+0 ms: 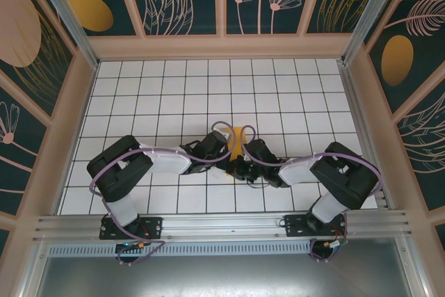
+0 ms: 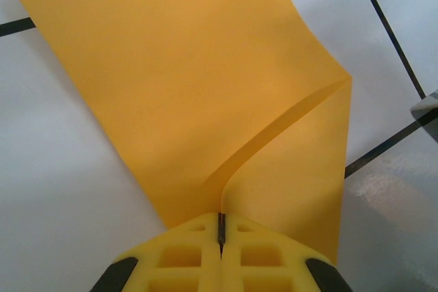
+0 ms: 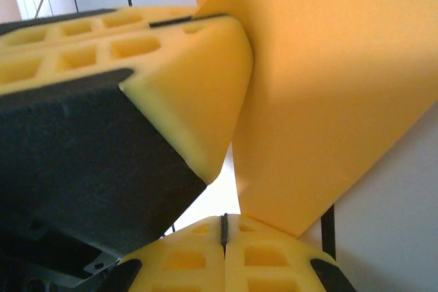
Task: Fold a paper plane with a square sheet of paper (pick it up from the middle)
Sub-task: Third fold the triangle at the center of the table.
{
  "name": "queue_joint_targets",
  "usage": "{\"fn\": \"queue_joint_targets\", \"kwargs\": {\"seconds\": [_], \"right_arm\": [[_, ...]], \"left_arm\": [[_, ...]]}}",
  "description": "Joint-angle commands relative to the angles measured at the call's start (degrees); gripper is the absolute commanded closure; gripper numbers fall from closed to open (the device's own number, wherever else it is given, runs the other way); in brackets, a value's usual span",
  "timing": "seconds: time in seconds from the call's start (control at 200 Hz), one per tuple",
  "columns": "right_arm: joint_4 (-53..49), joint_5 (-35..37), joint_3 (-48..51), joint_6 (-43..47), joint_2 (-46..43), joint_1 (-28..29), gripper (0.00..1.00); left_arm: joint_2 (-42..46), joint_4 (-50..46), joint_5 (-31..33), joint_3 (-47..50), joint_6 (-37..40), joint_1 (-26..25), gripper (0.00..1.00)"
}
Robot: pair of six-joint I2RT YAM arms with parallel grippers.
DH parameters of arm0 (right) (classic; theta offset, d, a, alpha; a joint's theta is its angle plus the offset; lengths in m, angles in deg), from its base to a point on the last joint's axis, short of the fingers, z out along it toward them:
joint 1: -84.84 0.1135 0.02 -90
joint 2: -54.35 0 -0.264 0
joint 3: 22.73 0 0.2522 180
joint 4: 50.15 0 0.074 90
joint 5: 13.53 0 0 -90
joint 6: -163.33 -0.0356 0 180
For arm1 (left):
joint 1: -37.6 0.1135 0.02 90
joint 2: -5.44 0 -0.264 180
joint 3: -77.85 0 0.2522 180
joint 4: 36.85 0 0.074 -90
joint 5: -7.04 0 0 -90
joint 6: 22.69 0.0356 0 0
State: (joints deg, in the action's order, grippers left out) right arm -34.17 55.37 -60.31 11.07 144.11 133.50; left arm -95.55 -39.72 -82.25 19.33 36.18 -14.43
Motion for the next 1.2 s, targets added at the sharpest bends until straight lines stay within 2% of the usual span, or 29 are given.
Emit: {"fn": "queue_joint_targets", "kwargs": {"seconds": [0.0, 0.16, 0.28, 0.415, 0.52, 0.595, 0.72, 0.876, 1.061, 1.196], "right_arm": [[-0.3, -0.7, 0.1, -0.3, 1.8, 0.7, 1.00], [-1.1, -0.4, 0.2, -0.6, 5.2, 0.6, 1.00], [-4.6, 1.2, -0.9, 1.3, 0.3, 0.0, 1.00], [-7.0, 2.0, 0.4, 3.1, -8.2, -4.6, 1.00], [-7.3, 0.6, 1.4, 5.0, -10.4, -10.5, 1.00], [-4.1, -2.1, 0.9, 6.3, -9.4, -13.4, 1.00], [-2.4, -5.7, -2.9, 7.8, -4.8, -14.4, 1.00], [0.4, -5.8, -3.6, 7.6, 1.0, -14.4, 1.00], [-3.4, -3.6, -3.3, 8.8, 6.0, -14.4, 1.00], [-4.6, -4.2, -3.8, 8.9, 4.0, -14.2, 1.00]], "left_arm": [[-2.6, -8.3, 0.5, 1.0, 0.4, 0.0, 1.00], [-2.6, -8.4, 0.3, 1.2, 0.6, 0.0, 1.00], [-2.5, -8.5, 0.6, 1.3, 0.7, 0.0, 1.00], [-2.3, -8.6, 0.7, 1.5, 0.7, 0.0, 1.00], [-2.4, -8.5, 0.6, 1.5, 0.8, 0.0, 1.00], [-2.5, -8.6, 0.5, 1.3, 0.9, 0.0, 1.00], [-2.4, -8.8, 0.5, 1.3, 0.9, 0.0, 1.00], [-2.6, -8.8, 0.5, 1.3, 0.9, 0.0, 1.00], [-2.7, -9.0, 0.7, 1.3, 1.2, 0.0, 1.00], [-2.4, -9.1, 1.0, 1.6, 1.2, 0.0, 1.00]]}}
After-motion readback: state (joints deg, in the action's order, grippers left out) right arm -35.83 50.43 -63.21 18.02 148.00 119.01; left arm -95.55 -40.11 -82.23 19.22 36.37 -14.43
